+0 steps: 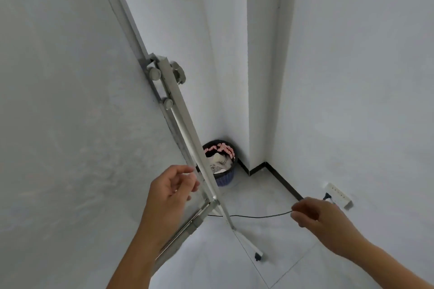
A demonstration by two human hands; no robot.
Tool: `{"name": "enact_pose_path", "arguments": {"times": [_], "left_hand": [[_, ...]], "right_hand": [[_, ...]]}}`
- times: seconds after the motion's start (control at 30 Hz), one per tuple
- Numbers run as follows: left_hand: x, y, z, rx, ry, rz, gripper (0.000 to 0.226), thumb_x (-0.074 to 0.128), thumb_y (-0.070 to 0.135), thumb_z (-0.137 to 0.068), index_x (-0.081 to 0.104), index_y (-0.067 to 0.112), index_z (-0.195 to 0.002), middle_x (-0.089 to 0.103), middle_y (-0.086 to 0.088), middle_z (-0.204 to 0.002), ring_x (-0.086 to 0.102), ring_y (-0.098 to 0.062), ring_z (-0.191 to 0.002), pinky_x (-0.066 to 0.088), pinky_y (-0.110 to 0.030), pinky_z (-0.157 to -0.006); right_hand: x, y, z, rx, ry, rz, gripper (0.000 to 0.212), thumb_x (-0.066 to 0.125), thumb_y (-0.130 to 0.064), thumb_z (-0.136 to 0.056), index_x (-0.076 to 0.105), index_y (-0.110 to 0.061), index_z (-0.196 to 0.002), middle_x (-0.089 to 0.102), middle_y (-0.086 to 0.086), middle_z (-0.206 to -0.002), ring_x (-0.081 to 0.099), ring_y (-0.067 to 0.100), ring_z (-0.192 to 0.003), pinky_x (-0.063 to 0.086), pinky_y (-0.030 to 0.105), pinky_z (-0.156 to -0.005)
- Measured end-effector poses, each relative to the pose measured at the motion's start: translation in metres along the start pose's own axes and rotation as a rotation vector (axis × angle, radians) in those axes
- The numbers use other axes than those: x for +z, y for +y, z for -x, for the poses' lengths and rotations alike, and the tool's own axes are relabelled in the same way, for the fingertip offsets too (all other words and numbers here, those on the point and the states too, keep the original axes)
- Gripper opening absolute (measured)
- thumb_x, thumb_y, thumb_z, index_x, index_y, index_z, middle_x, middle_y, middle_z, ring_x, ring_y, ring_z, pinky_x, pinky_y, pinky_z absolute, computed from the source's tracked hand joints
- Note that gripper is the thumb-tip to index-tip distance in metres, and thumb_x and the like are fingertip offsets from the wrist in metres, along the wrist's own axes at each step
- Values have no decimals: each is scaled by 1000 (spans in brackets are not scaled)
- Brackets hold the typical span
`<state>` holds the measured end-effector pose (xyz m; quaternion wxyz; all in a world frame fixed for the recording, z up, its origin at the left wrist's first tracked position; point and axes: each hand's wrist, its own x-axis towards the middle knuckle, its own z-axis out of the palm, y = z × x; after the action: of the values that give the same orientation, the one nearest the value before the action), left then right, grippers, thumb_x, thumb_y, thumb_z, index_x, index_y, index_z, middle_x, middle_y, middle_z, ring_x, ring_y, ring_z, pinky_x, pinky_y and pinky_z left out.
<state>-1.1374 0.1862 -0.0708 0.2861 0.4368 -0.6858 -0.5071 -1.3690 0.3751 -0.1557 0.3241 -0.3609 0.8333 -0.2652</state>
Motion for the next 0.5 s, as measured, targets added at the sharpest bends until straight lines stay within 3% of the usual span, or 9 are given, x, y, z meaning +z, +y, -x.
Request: {"name": "enact_pose_path", "arguments": {"times": [0.13, 0.23, 0.3, 0.37, 0.43, 0.5], "left_hand": [[3, 11, -25, 9, 169, -19, 9, 59, 20, -90, 66, 22, -94, 74, -3, -82, 70, -13, -80, 55, -31, -74], [7, 13, -47, 39, 251, -95, 7, 59, 27, -89, 64, 28, -95, 72, 0, -82, 68, -14, -84, 56, -32, -76], [8, 16, -64, 59, 313, -159, 9, 60, 30, -89, 63, 28, -97, 70, 5, -82, 66, -10, -83, 54, -22, -72], [10, 24, -78, 97, 395, -230, 11, 60, 31, -88, 63, 26, -98, 69, 10, -80, 64, -5, -82, 50, -13, -65], [12, 31, -88, 117, 459, -276, 13, 60, 34, -87, 64, 25, -96, 68, 11, -77, 64, -4, -82, 51, -14, -63], [16, 40, -91, 109, 510, -311, 18, 57, 41, -87, 64, 25, -93, 70, 12, -78, 66, -4, -81, 52, -15, -63]], "right_hand": [[-4, -58, -93, -266, -103, 56, 11, 66, -36, -85, 67, -27, -91, 69, -12, -72, 64, 3, -70, 55, 29, -71], [10, -109, -146, -424, -174, 97, 17, 63, -39, -85, 63, -29, -100, 63, -16, -71, 56, -8, -63, 42, 17, -58], [21, -137, -174, -483, -240, 87, 31, 61, -42, -85, 57, -29, -113, 64, -15, -86, 58, -7, -75, 46, 19, -66], [30, -158, -195, -545, -319, 91, 50, 62, -49, -80, 50, -29, -125, 64, -10, -105, 62, 5, -91, 53, 32, -83], [35, -175, -214, -627, -392, 150, 68, 61, -59, -74, 42, -31, -133, 61, -7, -120, 60, 11, -104, 50, 38, -92], [40, -189, -225, -700, -482, 218, 71, 67, -52, -71, 37, -35, -134, 58, -6, -128, 57, 15, -112, 48, 41, -94]]}}
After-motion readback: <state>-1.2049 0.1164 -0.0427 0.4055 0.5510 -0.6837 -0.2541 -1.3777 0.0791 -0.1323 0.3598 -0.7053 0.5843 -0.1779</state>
